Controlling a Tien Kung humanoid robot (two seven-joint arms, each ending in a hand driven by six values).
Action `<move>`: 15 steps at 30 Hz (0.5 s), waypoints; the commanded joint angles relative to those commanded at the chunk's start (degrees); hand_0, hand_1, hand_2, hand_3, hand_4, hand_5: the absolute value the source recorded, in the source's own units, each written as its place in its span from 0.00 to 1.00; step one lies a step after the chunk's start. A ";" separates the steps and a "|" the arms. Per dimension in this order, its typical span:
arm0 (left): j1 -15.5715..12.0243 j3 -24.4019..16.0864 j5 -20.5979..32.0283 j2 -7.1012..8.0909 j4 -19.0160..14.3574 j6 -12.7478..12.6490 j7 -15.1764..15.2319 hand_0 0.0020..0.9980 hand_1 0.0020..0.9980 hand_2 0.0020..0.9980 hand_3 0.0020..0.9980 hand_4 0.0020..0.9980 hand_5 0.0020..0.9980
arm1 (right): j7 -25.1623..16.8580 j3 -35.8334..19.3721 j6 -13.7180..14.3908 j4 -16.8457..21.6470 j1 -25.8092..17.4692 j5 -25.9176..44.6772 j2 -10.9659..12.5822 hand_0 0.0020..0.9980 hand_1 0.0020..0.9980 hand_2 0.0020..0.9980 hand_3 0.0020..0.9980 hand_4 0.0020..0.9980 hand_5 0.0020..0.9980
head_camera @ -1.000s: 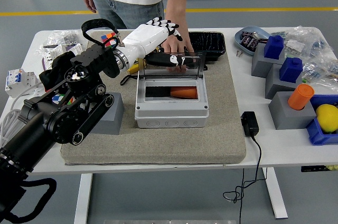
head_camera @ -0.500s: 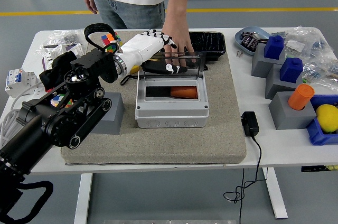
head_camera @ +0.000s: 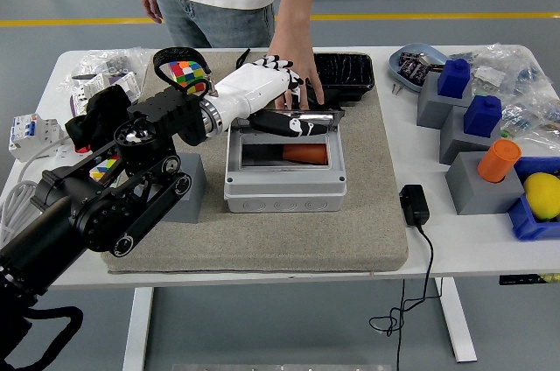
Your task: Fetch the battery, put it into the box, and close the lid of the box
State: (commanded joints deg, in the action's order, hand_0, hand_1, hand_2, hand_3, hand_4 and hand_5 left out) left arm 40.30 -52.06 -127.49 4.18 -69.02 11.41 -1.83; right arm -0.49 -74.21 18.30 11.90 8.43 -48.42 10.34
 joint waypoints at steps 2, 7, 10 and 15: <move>-0.06 0.83 0.66 0.12 -0.56 0.03 0.01 1.00 1.00 0.84 0.43 1.00 1.00 | -0.03 -0.06 0.01 0.03 0.02 0.00 -0.02 0.79 0.74 0.73 0.78 1.00 1.00; -0.26 3.32 2.45 0.74 -1.35 -0.24 0.26 1.00 1.00 0.84 0.42 1.00 1.00 | -0.02 -0.39 0.01 0.01 0.04 -0.15 0.02 0.79 0.74 0.73 0.78 1.00 1.00; -0.46 4.62 3.25 0.89 -1.27 -0.27 0.38 1.00 1.00 0.84 0.42 1.00 1.00 | 0.00 -0.53 -0.06 -0.02 0.04 -0.24 0.02 0.79 0.74 0.73 0.78 1.00 1.00; -1.34 5.95 4.04 1.00 -1.01 -0.09 0.35 1.00 1.00 0.83 0.42 1.00 1.00 | -0.05 -0.64 -0.05 0.04 0.10 -0.20 0.01 0.79 0.74 0.73 0.78 1.00 1.00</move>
State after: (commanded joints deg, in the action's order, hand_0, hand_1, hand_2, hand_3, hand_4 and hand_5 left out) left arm 38.96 -46.12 -123.45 5.18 -70.03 11.33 -1.48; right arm -0.54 -74.84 18.25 11.94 8.53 -48.62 10.35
